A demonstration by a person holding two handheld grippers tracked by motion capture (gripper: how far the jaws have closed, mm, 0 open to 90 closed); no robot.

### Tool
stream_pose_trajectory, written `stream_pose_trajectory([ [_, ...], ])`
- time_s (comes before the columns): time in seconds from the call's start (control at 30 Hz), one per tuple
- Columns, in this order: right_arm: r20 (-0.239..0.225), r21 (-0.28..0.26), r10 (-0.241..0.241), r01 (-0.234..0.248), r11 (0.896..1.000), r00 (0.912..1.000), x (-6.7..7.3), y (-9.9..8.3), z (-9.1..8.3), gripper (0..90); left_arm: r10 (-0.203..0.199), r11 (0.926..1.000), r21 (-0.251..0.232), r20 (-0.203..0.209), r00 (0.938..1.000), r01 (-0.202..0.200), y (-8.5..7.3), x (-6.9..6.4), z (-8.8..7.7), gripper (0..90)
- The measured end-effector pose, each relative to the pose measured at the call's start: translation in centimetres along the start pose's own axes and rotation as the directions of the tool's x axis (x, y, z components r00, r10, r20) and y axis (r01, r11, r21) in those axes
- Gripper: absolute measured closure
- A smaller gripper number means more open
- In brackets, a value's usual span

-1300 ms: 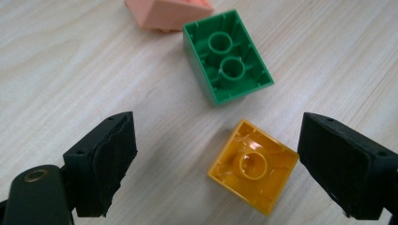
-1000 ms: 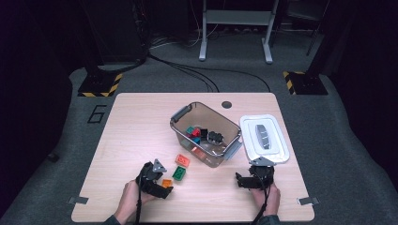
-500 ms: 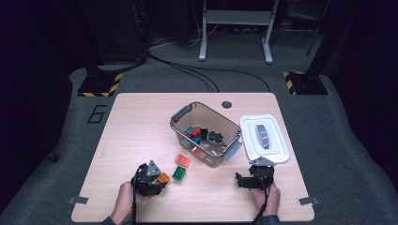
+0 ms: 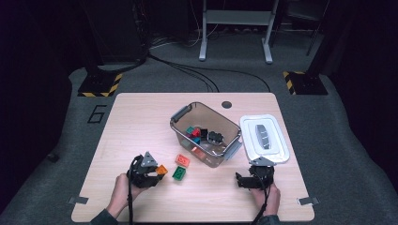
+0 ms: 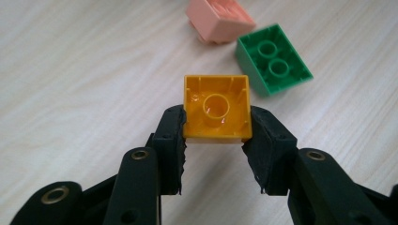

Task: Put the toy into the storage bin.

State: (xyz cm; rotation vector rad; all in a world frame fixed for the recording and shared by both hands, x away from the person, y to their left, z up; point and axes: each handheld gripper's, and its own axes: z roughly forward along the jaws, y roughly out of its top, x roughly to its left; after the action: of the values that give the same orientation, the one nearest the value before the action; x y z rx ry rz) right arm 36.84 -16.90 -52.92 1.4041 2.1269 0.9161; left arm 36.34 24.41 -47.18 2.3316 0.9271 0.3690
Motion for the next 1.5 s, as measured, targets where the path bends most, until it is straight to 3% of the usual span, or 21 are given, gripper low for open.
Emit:
stream_pose_trajectory([
  [0.43,-0.001,-0.001,0.001,-0.001,1.0,1.0,0.0,0.0,0.0,3.1,0.007,0.9984,-0.057,-0.007,1.0,-0.007,4.8,3.4,-3.6,59.0],
  [0.83,0.0,0.0,0.001,-0.001,1.0,1.0,0.0,0.0,0.0,3.1,0.019,0.9964,-0.083,0.017,0.9997,-0.018,9.4,5.1,-4.7,58.9],
  [1.23,0.0,-0.001,0.001,-0.001,1.0,1.0,0.0,0.0,0.0,3.1,0.006,0.997,-0.078,0.051,0.9987,-0.002,14.1,6.2,-3.9,58.9],
  [1.5,-0.001,-0.001,0.001,-0.001,1.0,1.0,0.0,0.0,0.0,3.1,0.012,0.9993,-0.035,0.063,0.9979,-0.01,16.2,5.8,-2.2,58.9],
])
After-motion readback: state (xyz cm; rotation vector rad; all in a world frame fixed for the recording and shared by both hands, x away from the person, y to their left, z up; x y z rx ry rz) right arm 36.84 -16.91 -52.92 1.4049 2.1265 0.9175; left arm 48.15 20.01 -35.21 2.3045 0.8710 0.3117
